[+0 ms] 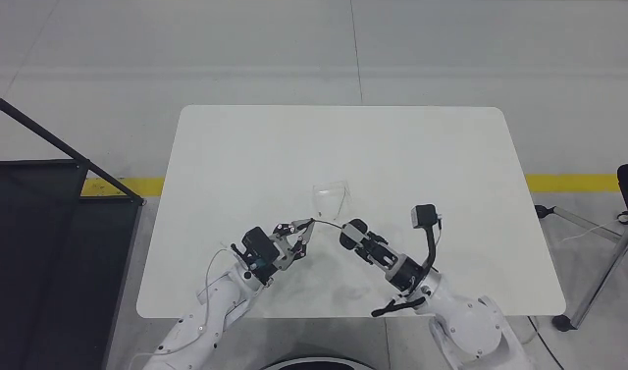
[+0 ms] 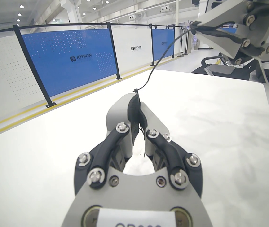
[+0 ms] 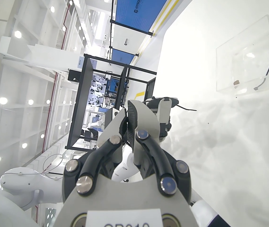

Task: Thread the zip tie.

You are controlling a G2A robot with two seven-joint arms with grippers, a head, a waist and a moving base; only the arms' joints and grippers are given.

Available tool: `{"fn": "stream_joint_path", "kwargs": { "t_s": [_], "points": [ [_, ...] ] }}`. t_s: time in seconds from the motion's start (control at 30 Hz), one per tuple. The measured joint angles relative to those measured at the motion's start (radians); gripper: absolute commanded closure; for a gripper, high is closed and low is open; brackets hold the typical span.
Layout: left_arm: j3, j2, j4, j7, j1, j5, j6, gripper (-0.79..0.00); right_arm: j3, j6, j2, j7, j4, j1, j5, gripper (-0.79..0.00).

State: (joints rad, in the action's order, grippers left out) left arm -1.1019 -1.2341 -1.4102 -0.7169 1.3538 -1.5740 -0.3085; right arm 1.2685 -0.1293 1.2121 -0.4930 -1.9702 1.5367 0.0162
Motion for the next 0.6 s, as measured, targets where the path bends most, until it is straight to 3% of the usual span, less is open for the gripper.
{"fn": "stream_joint_path", "kwargs": {
  "t_s": [0.6],
  "points": [
    [-0.011,-0.002,-0.003,-0.058,0.010,0.044,0.021,0.000,-0.045,0.169,0.000,0.024,0.008,-0.038,0.110,0.000]
  ]
}}
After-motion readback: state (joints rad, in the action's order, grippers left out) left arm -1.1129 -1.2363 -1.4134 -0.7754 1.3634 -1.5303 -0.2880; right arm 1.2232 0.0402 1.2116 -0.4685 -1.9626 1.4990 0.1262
